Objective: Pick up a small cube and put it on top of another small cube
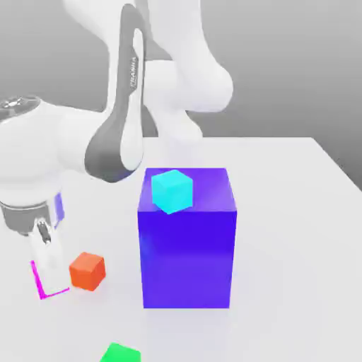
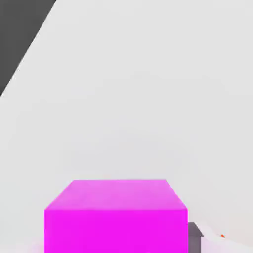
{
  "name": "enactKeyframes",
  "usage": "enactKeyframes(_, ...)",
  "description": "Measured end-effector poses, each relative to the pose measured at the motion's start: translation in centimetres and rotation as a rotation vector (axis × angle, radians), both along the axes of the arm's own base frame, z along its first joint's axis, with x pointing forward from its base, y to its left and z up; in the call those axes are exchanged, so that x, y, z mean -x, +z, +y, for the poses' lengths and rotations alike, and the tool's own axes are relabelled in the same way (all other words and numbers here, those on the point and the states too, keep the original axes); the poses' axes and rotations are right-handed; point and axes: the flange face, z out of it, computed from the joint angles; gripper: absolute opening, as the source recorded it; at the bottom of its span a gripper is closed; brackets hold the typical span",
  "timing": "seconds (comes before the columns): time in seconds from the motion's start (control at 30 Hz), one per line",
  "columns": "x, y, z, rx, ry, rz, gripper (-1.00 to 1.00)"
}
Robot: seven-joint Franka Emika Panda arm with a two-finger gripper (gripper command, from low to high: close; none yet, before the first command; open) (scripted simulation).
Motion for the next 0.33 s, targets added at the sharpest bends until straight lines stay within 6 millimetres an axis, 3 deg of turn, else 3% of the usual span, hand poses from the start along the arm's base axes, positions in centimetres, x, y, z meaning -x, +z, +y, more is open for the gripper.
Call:
enactKeyframes(0.07,-3.4,0.8,4.5,-0.004,0.15,-0.002,-1.0)
enactKeyframes(0.1,-4.3,0.3,5.7,-0.005,0.187,-0.002,-1.0)
enactKeyframes(0.2,-5.0,-3.5,6.8,-0.006,0.219,-0.003,-1.0)
enactKeyframes(0.23,-5.0,-4.6,6.9,-0.006,0.221,-0.002,1.0)
enactKeyframes(0.33,-5.0,-4.6,6.9,-0.006,0.221,-0.002,1.0)
